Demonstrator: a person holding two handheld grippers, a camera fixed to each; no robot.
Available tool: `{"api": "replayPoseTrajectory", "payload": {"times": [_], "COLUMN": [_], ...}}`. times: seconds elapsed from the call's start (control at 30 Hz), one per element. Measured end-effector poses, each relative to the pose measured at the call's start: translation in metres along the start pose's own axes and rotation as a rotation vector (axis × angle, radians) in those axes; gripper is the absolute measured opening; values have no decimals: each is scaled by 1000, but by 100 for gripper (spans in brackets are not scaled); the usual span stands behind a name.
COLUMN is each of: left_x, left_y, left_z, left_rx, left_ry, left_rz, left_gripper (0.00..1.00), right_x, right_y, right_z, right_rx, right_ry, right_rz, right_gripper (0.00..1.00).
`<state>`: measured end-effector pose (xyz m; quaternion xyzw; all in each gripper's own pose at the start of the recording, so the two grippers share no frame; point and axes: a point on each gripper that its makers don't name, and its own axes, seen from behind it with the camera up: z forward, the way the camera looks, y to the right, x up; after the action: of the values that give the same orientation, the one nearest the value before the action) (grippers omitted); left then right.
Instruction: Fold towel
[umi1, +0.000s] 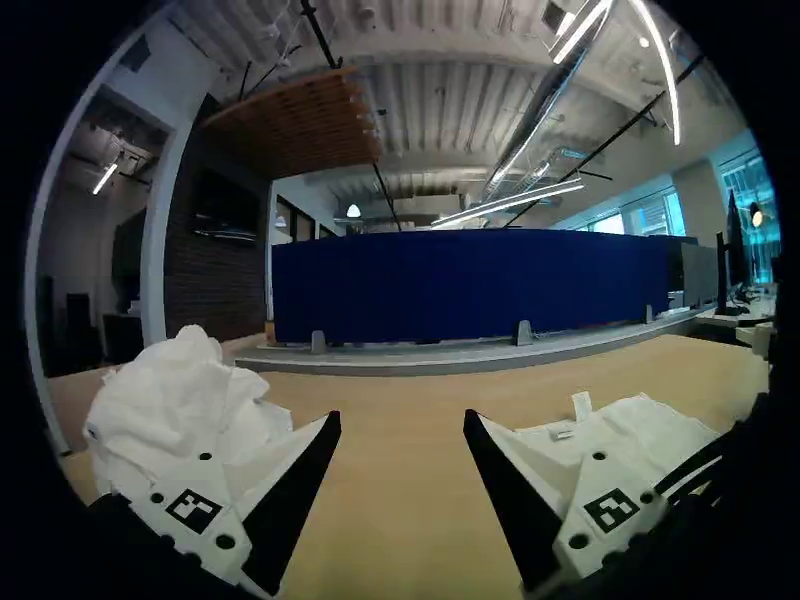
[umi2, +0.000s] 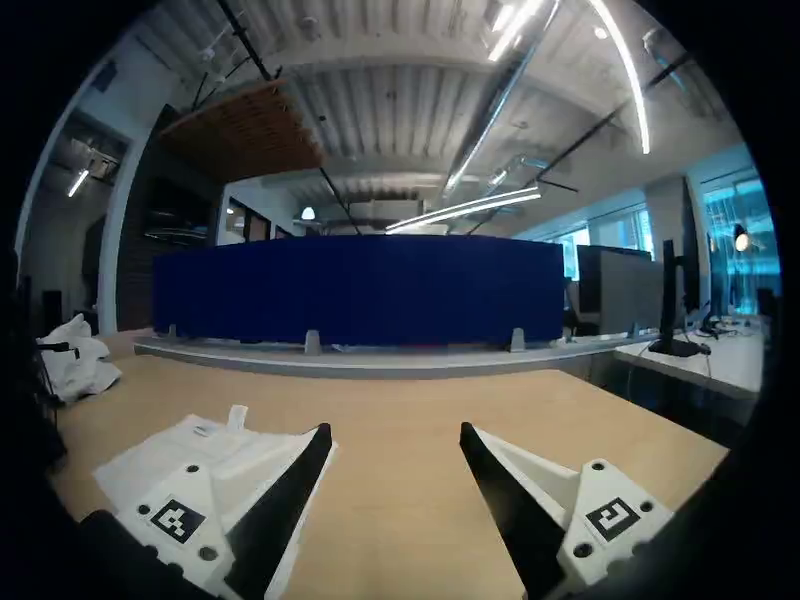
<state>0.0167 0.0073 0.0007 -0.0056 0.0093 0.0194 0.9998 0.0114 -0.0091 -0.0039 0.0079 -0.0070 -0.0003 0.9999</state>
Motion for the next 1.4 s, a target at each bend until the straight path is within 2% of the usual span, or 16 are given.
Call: {"api": "replayPoseTrajectory", "payload": {"times": [0.17,0.5,0.7,0.87,0.97,1.17,1.4], "left_x": [33,116,143,146,137,117,99], "left_y": [9,19,23,31,43,64,85], "left_z": [1,1,4,6,5,-2,-13], "left_rx": [-28,-77,-97,-125,-173,-272,-377], "left_ry": [1,-32,-54,-86,-132,-222,-299], "left_rz": [16,-15,-8,15,44,113,175], "left_gripper": [91,91,91,91,91,91,91], "right_x": [38,120,151,157,154,130,100], "right_y": [-6,-1,1,1,-4,-27,-50], "right_z": [-5,-9,-8,-6,-6,-10,-21], "right_rx": [5,-13,-7,12,43,159,287], "right_ry": [21,-7,-15,-34,-64,-180,-307], "right_rz": [-13,-20,-29,-43,-68,-134,-177], "right_gripper": [100,100,100,100,100,100,100]}}
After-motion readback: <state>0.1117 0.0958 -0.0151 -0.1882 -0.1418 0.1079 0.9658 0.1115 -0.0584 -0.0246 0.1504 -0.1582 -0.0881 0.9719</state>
